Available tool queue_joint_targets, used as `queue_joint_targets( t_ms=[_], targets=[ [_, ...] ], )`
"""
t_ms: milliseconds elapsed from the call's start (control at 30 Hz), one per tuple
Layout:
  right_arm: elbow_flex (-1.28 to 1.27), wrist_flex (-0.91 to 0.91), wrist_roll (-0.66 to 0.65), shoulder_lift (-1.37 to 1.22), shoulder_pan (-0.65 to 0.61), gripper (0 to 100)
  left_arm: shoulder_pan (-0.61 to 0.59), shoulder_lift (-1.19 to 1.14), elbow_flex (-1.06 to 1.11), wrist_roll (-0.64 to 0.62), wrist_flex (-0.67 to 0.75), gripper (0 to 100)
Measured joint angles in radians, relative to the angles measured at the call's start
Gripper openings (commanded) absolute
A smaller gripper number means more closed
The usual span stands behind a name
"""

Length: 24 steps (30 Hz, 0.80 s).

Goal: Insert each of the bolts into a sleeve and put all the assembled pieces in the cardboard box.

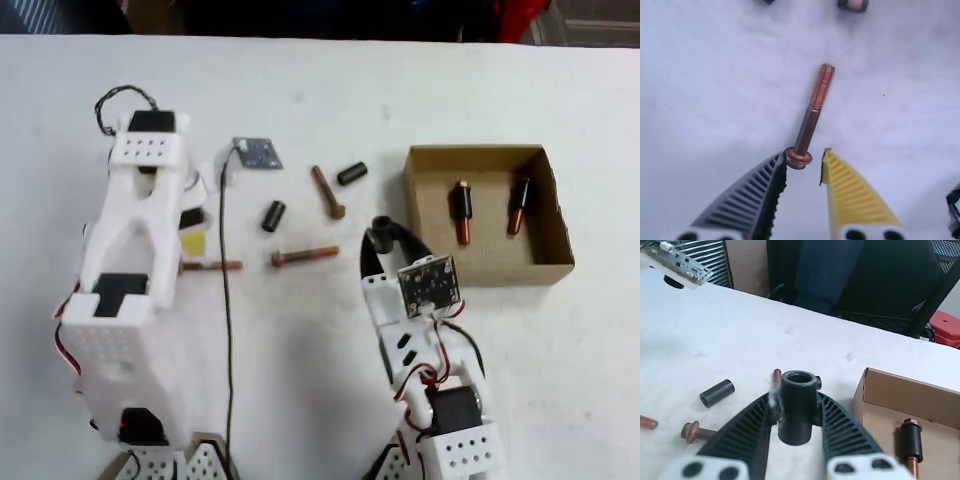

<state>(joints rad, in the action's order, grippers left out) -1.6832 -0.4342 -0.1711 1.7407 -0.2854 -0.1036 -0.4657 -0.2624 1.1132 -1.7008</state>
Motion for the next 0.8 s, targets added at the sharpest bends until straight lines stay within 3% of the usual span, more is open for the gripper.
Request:
queue_joint_targets(
  t_ms=[233, 500, 800],
  targets=[
    [0.0, 0.0, 0.0, 0.0, -0.002, 1.7, 0.0, 0.028, 0.0, -0.103, -0.028, 14],
    [0.0, 0.0, 0.0, 0.0, 0.0, 1.7, 0.0, 0.259, 0.034, -0.204, -0.034, 14],
    [0.0, 0.0, 0.0, 0.0, 0.0, 1.7, 0.0, 0.339, 0.178, -0.471, -0.034, 14]
  ],
)
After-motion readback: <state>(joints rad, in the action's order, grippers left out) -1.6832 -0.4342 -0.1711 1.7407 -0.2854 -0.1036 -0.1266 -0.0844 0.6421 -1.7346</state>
